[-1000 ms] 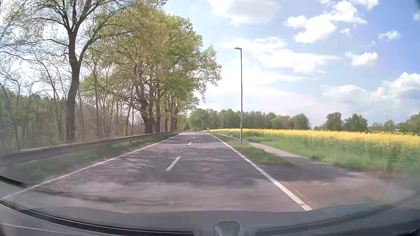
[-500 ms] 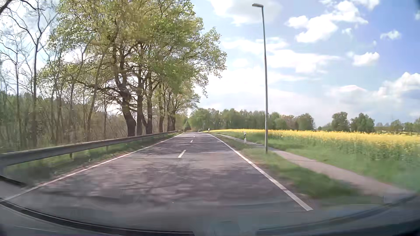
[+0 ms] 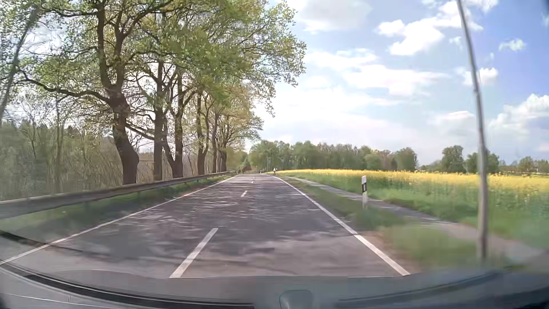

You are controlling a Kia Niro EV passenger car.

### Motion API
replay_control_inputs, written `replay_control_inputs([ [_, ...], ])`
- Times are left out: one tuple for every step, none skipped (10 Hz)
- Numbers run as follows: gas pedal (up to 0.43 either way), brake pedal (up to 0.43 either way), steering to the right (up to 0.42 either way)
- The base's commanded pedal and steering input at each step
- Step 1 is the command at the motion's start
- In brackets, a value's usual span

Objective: Follow the waypoints while adhering to traffic rules and regulations

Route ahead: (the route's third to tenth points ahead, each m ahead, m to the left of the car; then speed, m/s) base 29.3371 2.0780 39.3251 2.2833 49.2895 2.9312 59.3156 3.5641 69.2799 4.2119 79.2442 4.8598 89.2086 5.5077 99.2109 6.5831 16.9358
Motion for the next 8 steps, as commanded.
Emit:
replay_control_inputs([
  [0.087, 0.000, -0.007],
  [0.087, 0.000, -0.007],
  [0.087, 0.000, -0.007],
  [0.087, 0.000, -0.007],
  [0.087, 0.000, -0.007],
  [0.087, 0.000, -0.007],
  [0.087, 0.000, -0.007],
  [0.087, 0.000, -0.007],
])
